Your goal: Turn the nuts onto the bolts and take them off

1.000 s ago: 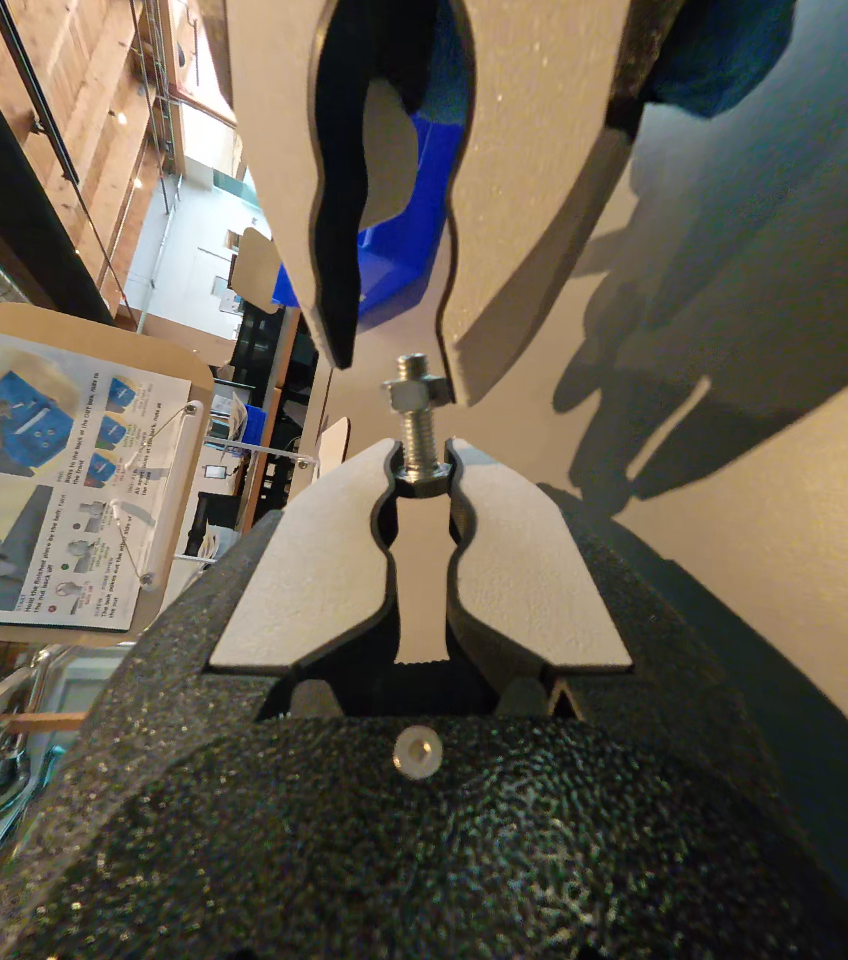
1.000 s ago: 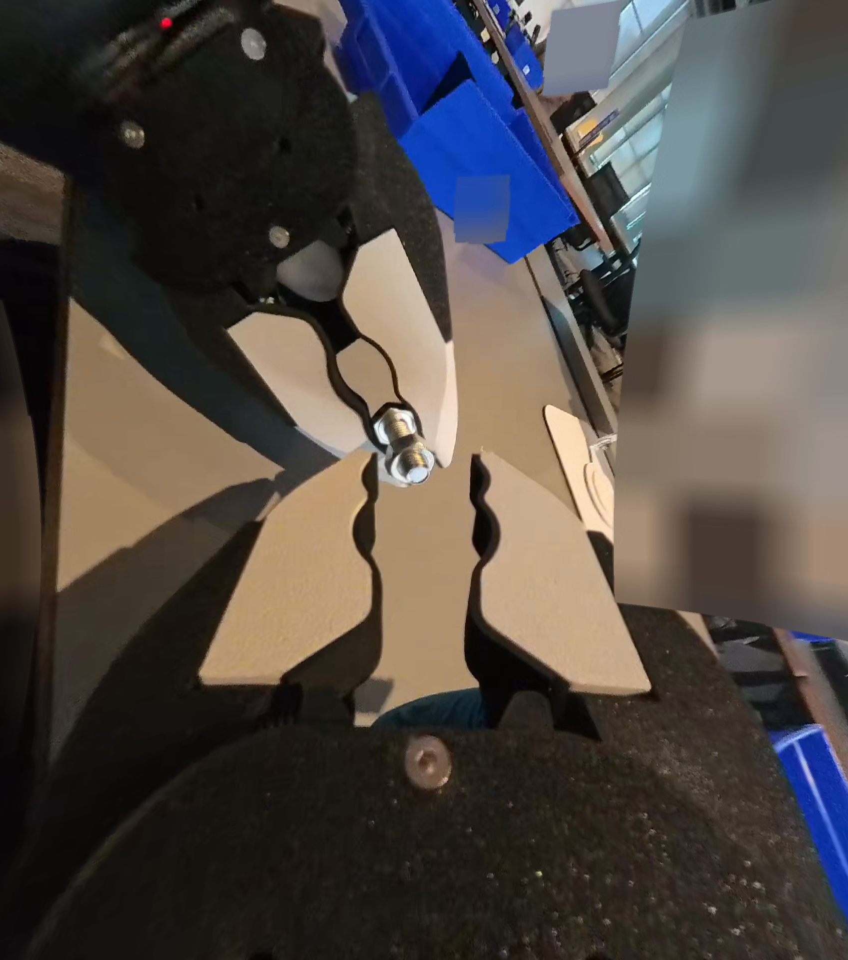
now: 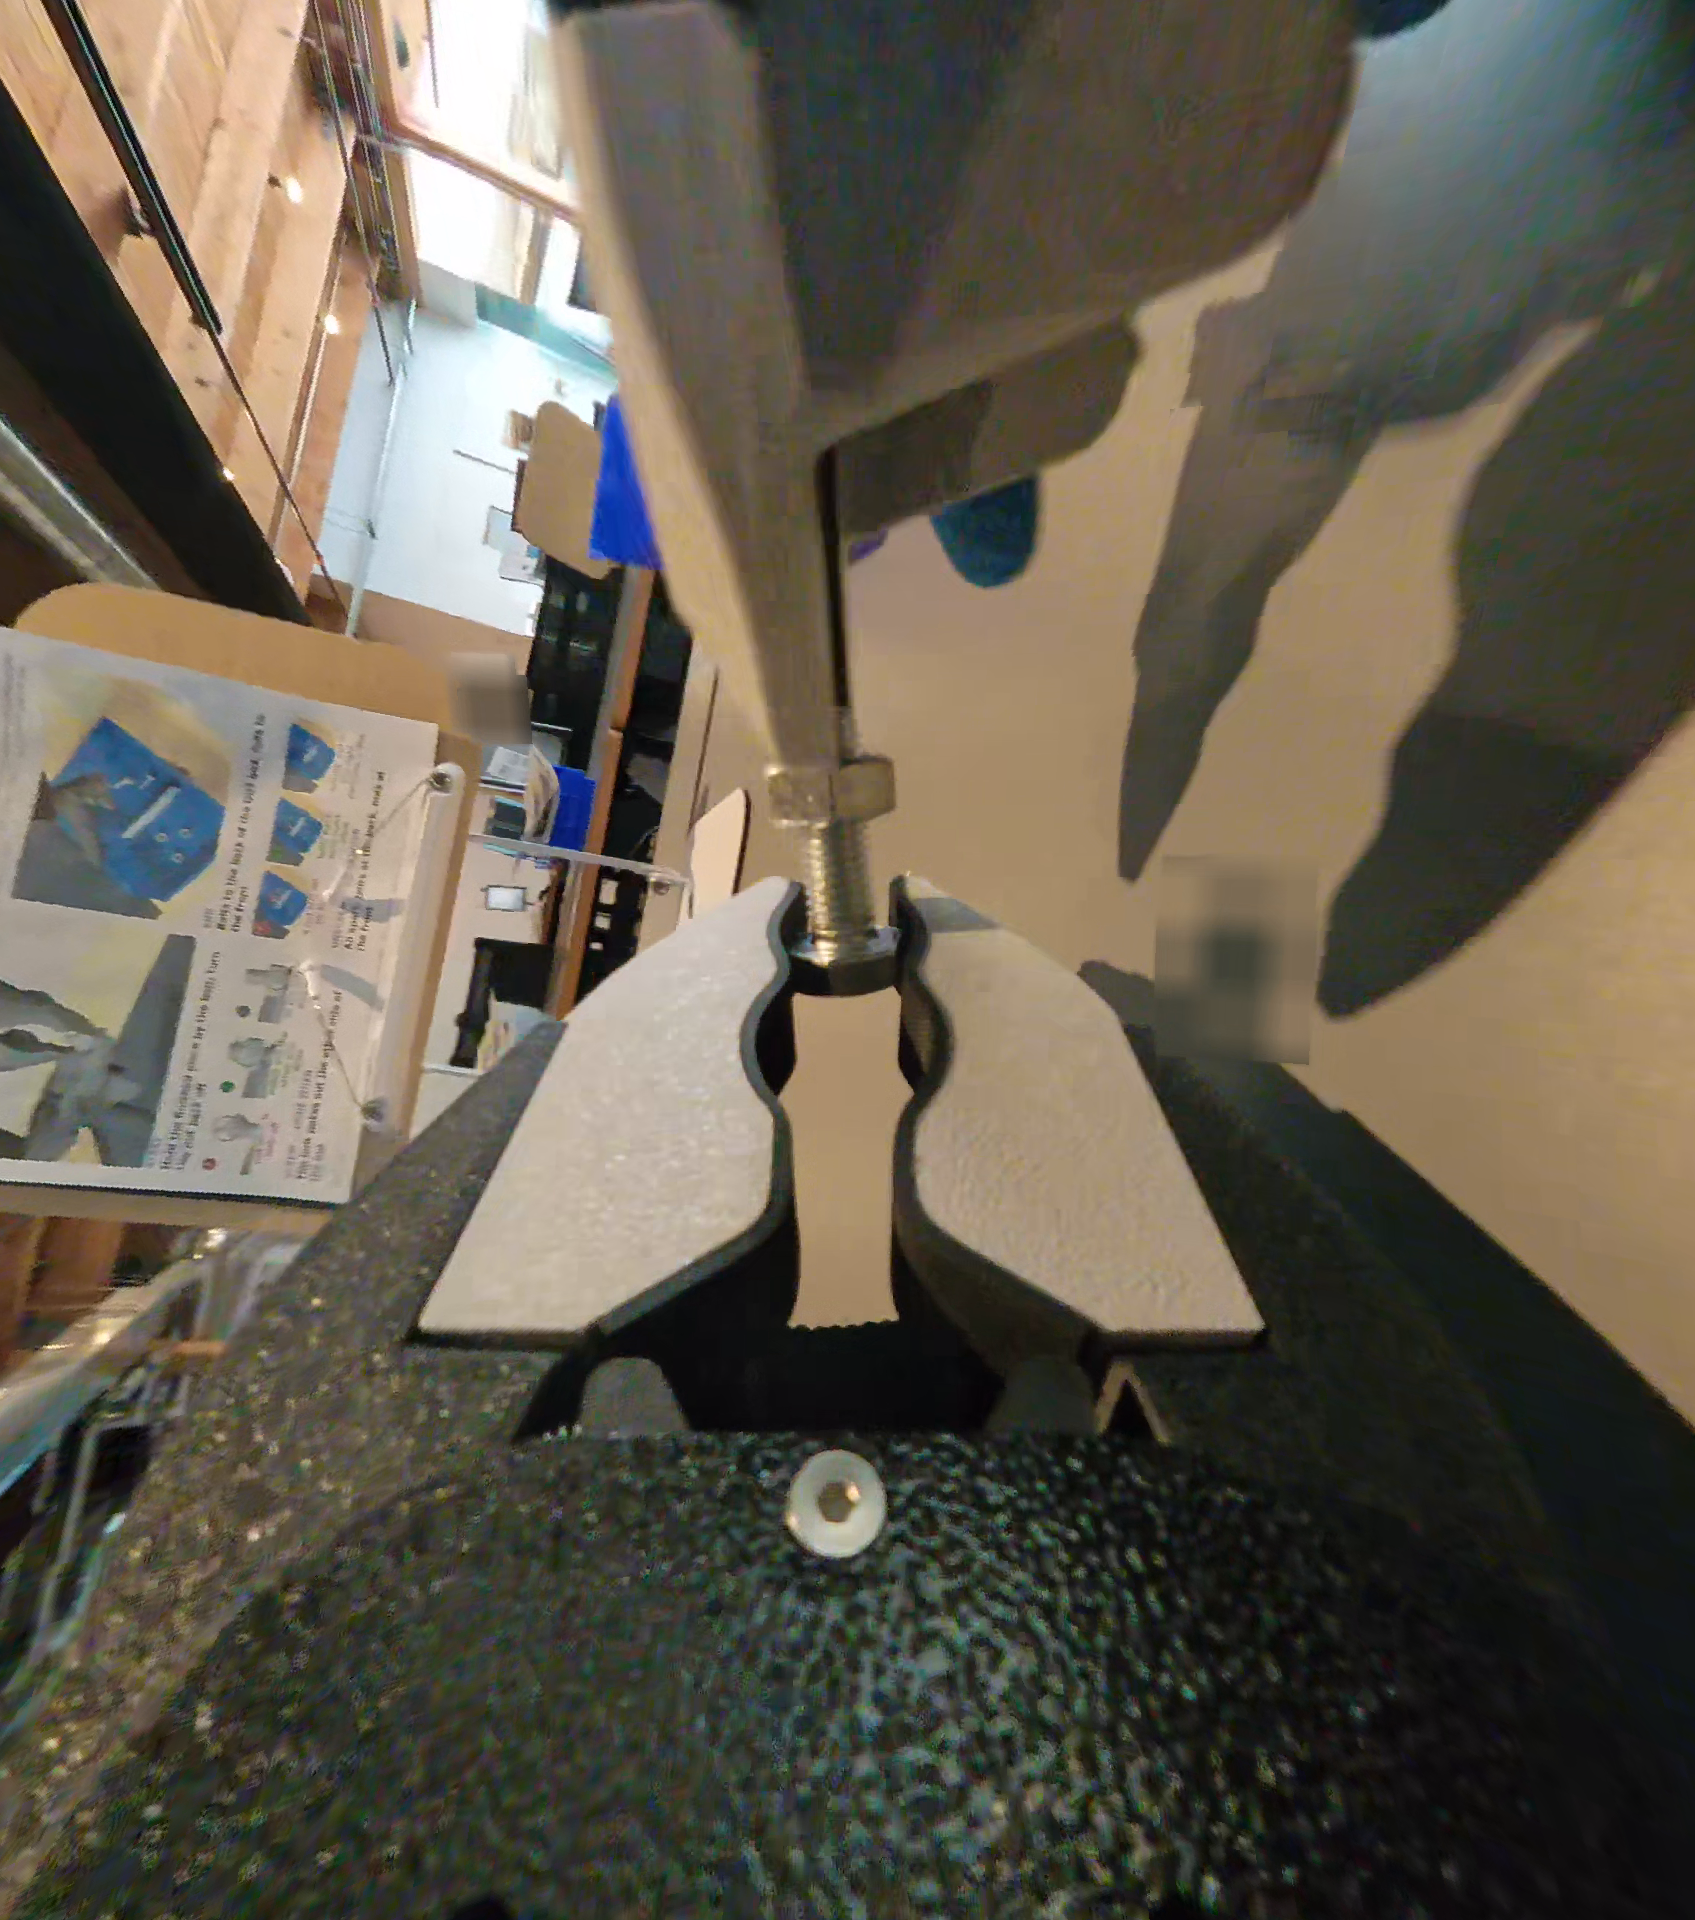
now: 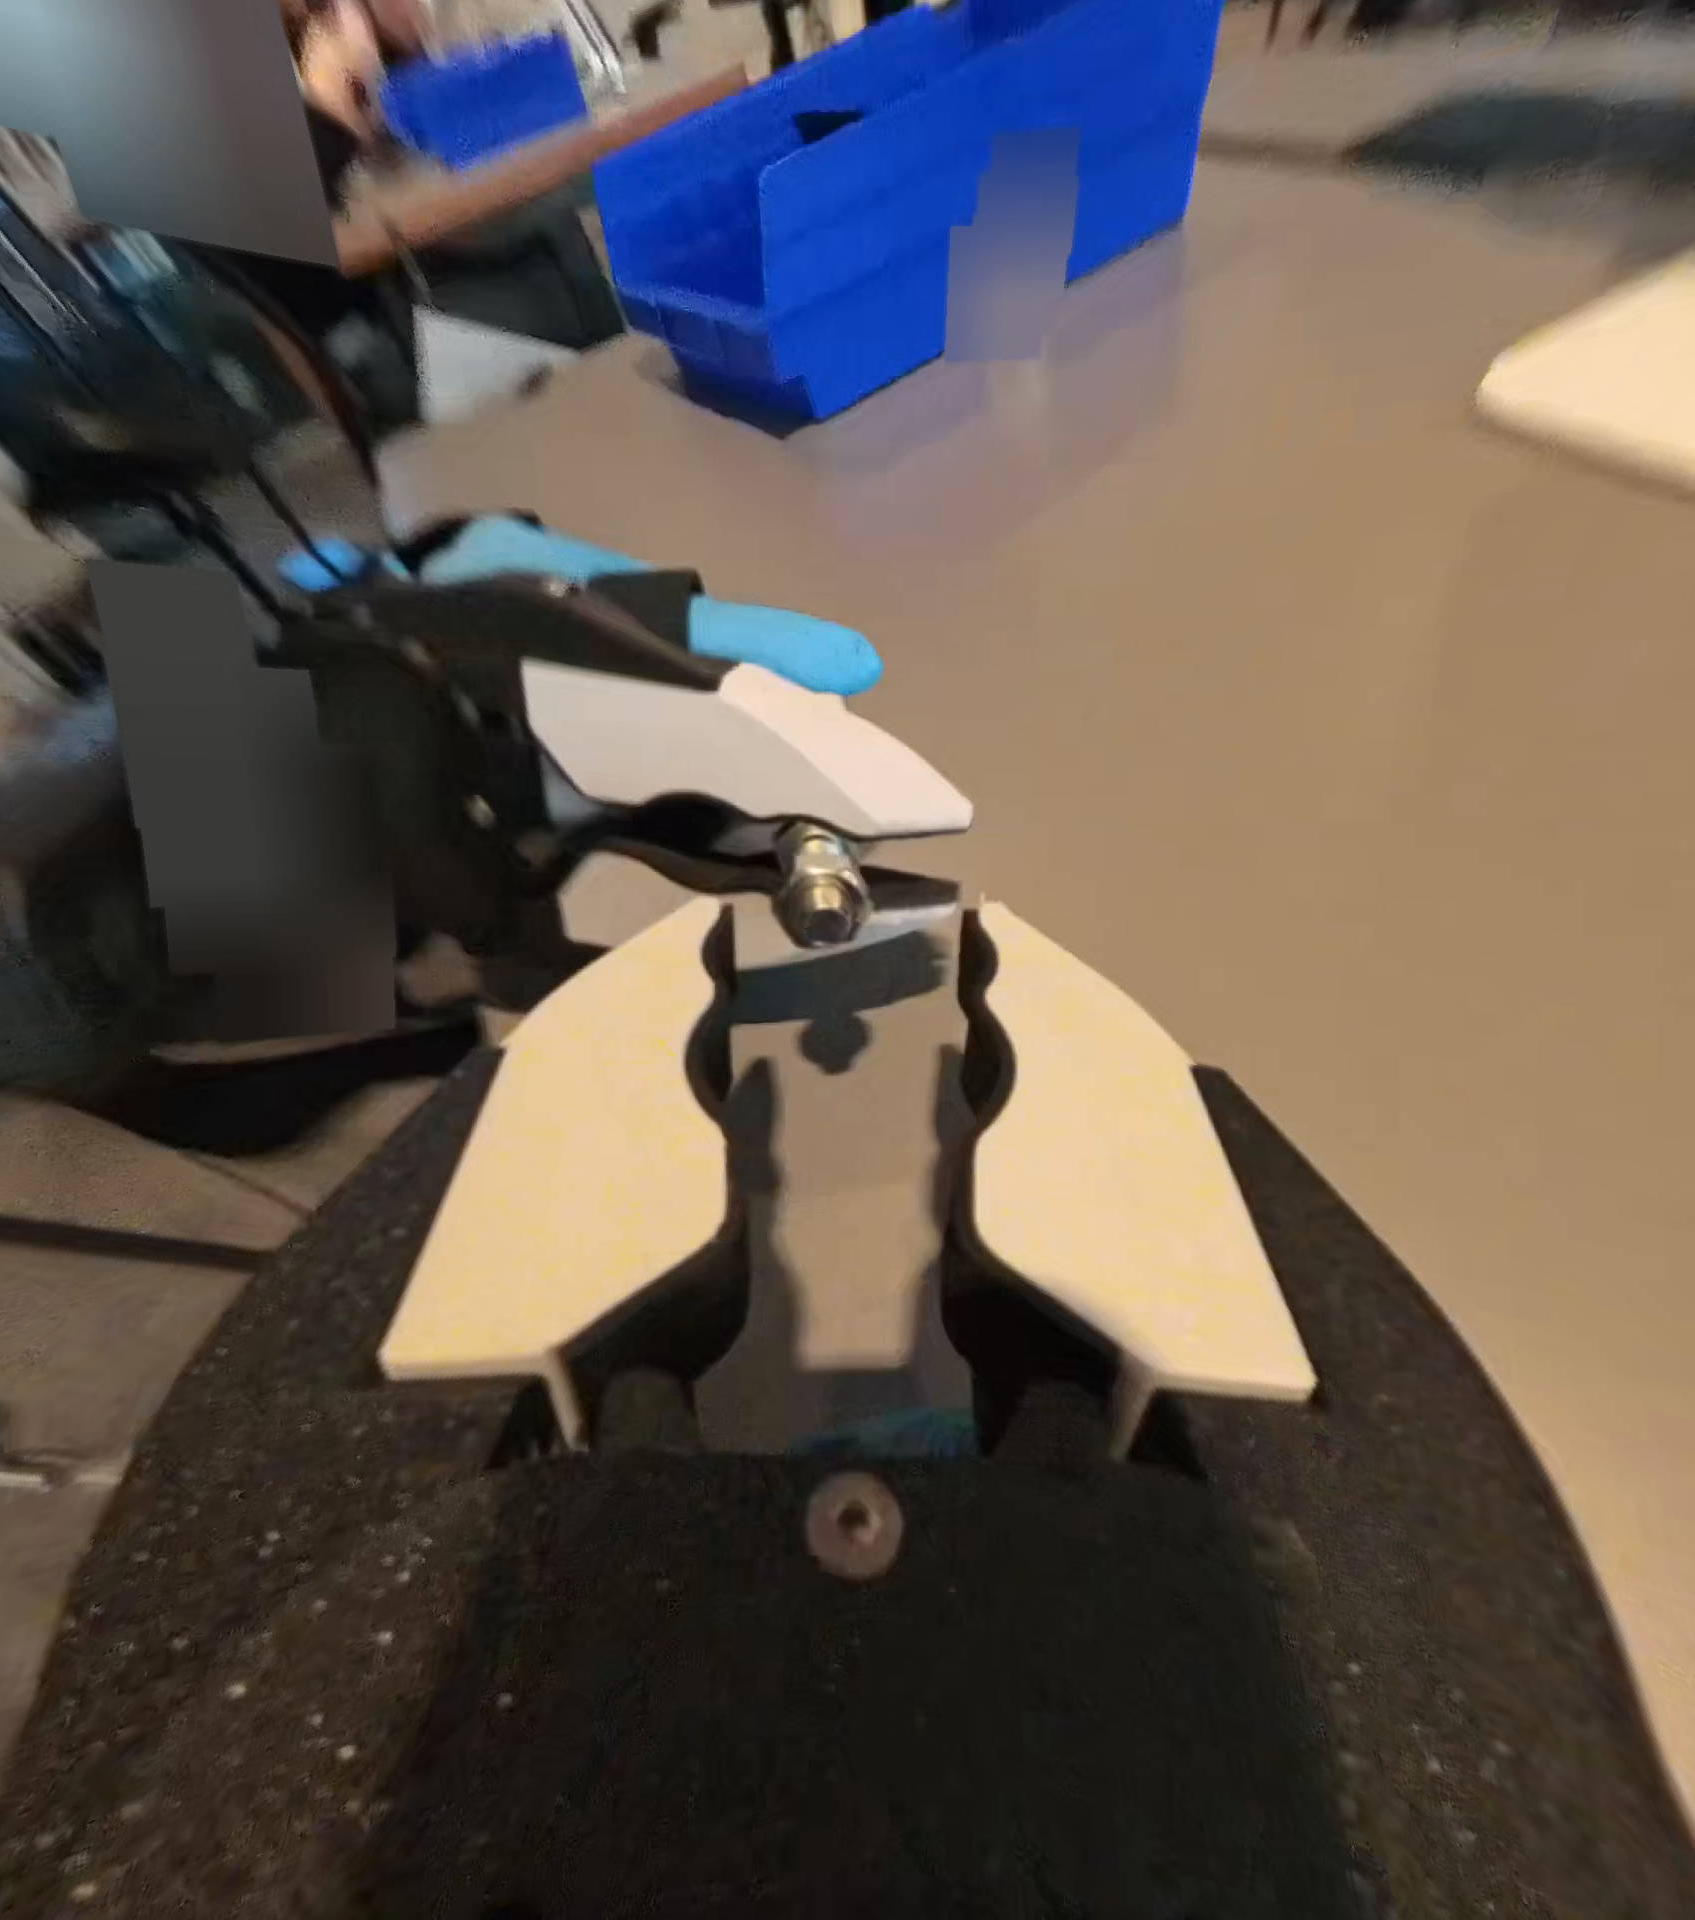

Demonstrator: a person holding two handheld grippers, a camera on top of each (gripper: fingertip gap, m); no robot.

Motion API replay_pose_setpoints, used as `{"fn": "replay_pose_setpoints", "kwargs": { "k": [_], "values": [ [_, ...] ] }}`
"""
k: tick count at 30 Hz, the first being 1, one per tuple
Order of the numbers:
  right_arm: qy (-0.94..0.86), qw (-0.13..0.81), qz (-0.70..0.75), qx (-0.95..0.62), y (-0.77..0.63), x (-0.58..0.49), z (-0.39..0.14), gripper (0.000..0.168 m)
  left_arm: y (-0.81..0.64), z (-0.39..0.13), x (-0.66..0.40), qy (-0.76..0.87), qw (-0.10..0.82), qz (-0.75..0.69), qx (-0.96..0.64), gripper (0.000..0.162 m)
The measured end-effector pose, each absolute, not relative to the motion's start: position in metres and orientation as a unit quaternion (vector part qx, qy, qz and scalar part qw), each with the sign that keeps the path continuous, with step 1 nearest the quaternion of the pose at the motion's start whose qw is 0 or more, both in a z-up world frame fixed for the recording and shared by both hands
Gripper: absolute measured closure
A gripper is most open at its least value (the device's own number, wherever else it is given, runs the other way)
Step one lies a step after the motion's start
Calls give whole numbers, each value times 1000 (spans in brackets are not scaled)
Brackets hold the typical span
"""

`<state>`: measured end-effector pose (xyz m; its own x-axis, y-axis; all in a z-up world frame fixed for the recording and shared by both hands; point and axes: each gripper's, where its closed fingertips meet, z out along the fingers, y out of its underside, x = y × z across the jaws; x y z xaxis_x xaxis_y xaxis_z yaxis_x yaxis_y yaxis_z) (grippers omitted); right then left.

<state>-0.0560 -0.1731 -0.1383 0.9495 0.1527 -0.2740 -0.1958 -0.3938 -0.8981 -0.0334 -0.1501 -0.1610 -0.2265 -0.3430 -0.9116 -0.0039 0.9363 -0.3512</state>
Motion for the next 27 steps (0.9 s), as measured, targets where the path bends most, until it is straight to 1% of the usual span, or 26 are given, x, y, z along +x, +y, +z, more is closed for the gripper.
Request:
{"fn": "replay_pose_setpoints", "kwargs": {
  "k": [3, 5, 8, 13, 19, 21, 24, 27],
  "values": [
    [-123, 562, -30, -817, -175, -52, -135, 124, -151, -161, -35, 774, 599, -165, -125, 147],
    [-203, 553, -140, -796, -176, -52, -135, 128, -153, -163, -35, 777, 592, -173, -127, 147],
    [-290, 527, -229, -766, -176, -58, -142, 130, -155, -165, -36, 783, 582, -181, -124, 147],
    [-320, 520, -247, -753, -174, -64, -147, 131, -159, -168, -37, 788, 579, -178, -113, 147],
    [-352, 501, -294, -734, -173, -64, -151, 148, -165, -170, -38, 795, 569, -186, -99, 147],
    [-347, 497, -295, -739, -173, -63, -153, 148, -163, -172, -38, 797, 569, -180, -99, 147],
    [-307, 495, -253, -772, -172, -62, -155, 148, -161, -171, -37, 794, 579, -159, -92, 147],
    [-216, 497, -152, -826, -172, -62, -156, 148, -158, -168, -35, 784, 603, -126, -79, 147]
  ]
}}
